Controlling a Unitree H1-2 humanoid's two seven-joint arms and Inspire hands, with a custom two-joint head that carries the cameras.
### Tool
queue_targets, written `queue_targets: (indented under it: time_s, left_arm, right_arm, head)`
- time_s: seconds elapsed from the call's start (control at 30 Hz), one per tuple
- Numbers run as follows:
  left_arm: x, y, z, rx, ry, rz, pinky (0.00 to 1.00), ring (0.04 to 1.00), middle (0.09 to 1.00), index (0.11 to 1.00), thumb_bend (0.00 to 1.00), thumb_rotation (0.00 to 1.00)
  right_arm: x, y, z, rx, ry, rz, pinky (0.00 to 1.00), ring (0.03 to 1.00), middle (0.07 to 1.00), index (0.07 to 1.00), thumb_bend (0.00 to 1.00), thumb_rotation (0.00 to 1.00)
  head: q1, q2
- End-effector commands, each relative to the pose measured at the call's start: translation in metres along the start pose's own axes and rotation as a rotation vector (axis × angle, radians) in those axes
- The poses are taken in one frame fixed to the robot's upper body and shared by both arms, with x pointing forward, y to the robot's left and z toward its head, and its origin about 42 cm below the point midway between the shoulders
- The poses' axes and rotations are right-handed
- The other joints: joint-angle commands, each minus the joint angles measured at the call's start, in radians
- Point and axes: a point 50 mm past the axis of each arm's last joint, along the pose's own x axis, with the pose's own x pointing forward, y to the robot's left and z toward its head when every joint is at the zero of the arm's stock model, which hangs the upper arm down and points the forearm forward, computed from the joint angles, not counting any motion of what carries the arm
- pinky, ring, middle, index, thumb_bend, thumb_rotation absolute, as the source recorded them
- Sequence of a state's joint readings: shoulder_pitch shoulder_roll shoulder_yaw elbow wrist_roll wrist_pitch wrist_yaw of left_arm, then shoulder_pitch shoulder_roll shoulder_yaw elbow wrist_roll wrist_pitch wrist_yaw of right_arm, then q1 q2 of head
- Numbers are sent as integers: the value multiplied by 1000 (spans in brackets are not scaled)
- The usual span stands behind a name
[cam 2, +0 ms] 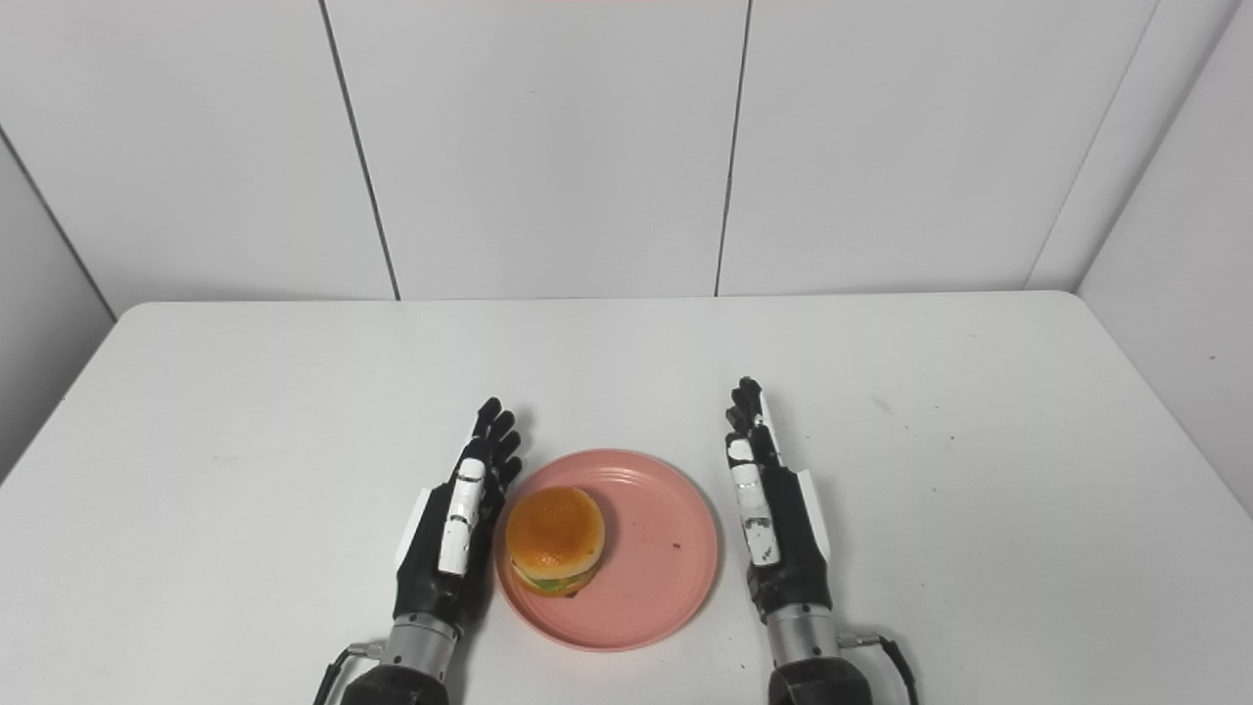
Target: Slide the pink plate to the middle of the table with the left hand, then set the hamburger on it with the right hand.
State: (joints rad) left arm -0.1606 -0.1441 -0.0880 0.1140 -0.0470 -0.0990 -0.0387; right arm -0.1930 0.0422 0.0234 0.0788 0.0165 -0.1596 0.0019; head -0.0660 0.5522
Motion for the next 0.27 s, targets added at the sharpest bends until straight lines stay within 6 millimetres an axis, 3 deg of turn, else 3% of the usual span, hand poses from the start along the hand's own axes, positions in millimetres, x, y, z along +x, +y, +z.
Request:
queue_targets:
  time_s: [0.0, 0.23]
  left_arm:
    - [-29, 25, -30, 37, 103, 44, 1000, 1000, 1000, 1000, 519, 1000]
    - [-29, 26, -32, 48, 85, 60, 1000, 1000, 1000, 1000, 539, 1000]
  right_arm:
    - [-5, 4, -7, 5, 12, -13, 1000, 1000, 1000, 1000, 510, 1000]
    - [-7, 2, -9, -3, 18, -24, 1000, 1000, 1000, 1000, 516, 998]
  head:
    - [2, 2]
    - [8, -6]
